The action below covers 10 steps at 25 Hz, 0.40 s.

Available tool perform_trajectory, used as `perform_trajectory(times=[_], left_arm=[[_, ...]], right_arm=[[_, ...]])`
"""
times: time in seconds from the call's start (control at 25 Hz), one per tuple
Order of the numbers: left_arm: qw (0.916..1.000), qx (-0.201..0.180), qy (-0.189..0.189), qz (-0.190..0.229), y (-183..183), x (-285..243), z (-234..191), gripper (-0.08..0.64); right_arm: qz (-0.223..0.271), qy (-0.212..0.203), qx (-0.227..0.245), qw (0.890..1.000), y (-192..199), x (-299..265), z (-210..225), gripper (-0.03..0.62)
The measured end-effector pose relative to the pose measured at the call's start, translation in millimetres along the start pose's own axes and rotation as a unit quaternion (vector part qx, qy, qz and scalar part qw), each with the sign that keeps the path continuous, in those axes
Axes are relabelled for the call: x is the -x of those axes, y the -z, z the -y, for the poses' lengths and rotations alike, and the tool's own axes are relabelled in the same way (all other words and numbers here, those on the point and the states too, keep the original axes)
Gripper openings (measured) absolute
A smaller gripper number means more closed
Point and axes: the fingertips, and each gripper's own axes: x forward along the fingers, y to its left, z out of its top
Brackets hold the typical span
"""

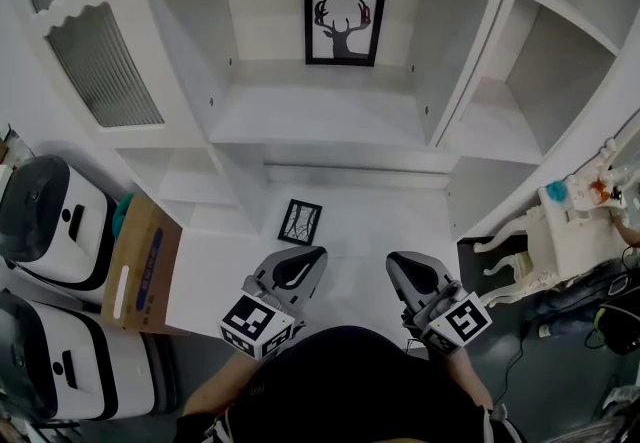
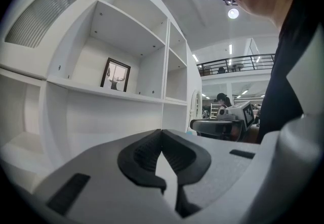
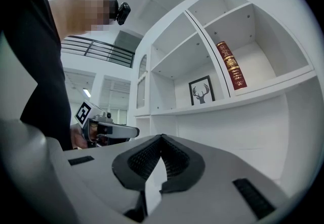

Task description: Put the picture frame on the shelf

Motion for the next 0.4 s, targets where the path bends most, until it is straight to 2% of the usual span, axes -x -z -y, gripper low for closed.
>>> perform_trajectory(times=[0.2, 0.4], left_arm=[[1.0000, -0.002, 0.003, 0.001, -0.8, -4.1, 1.0, 0.008], [1.0000, 0.000, 0.006, -0.004, 0.3, -5.2, 5.1, 0.008]], right_arm=[[0.013, -0.006, 0.004, 1.000, -3.6, -0.9, 2.3, 0.018], [-0.008, -0.002, 0.004, 1.000, 2.1, 2.5, 0.3, 0.018]])
